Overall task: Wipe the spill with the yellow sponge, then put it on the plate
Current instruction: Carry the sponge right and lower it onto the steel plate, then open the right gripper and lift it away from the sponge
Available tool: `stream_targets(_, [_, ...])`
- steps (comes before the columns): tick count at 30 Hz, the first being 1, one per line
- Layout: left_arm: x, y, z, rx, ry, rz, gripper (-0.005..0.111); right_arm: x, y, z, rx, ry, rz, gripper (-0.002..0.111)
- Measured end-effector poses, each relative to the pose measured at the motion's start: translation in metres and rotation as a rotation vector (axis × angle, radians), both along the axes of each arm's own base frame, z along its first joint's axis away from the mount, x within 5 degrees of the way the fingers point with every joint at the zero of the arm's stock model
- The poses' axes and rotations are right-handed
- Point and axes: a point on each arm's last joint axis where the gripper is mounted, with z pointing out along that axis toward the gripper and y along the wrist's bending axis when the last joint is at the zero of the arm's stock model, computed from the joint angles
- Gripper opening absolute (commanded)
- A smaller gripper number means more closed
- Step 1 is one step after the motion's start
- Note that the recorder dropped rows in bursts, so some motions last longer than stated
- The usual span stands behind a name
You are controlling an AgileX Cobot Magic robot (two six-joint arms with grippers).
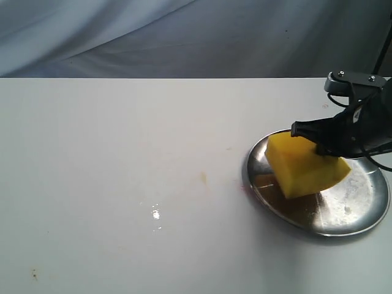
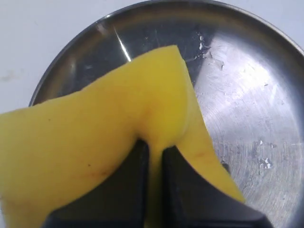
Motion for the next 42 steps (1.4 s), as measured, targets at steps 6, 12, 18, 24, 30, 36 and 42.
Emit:
stream_targets(6, [0.0,0.0,0.0,0.0,0.0,0.0,0.001,-0.001,0.0,-0.002,0.02,-0.005,-0.021,0.0])
stream_targets(12, [0.0,0.0,0.0,0.0,0.0,0.0,0.001,-0.002,0.0,-0.005,0.039,-0.008,-0.048,0.005])
stream_targets(18, [0.0,0.0,0.0,0.0,0.0,0.0,0.001,0.0,0.001,-0.014,0.025,0.008,-0.028,0.04])
stream_targets(24, [0.0,0.0,0.0,0.0,0.0,0.0,0.001,0.003,0.002,-0.015,0.027,-0.017,-0.017,0.055])
stream_targets(30, [0.0,0.0,0.0,0.0,0.0,0.0,0.001,0.003,0.002,-0.004,0.037,-0.069,-0.011,0.055])
stream_targets(36, [0.0,0.0,0.0,0.0,0.0,0.0,0.001,-0.006,0.0,0.045,0.073,-0.247,-0.005,0.055])
stream_targets(42, [0.0,0.0,0.0,0.0,0.0,0.0,0.001,-0.039,-0.017,0.109,0.124,-0.564,-0.025,0.051])
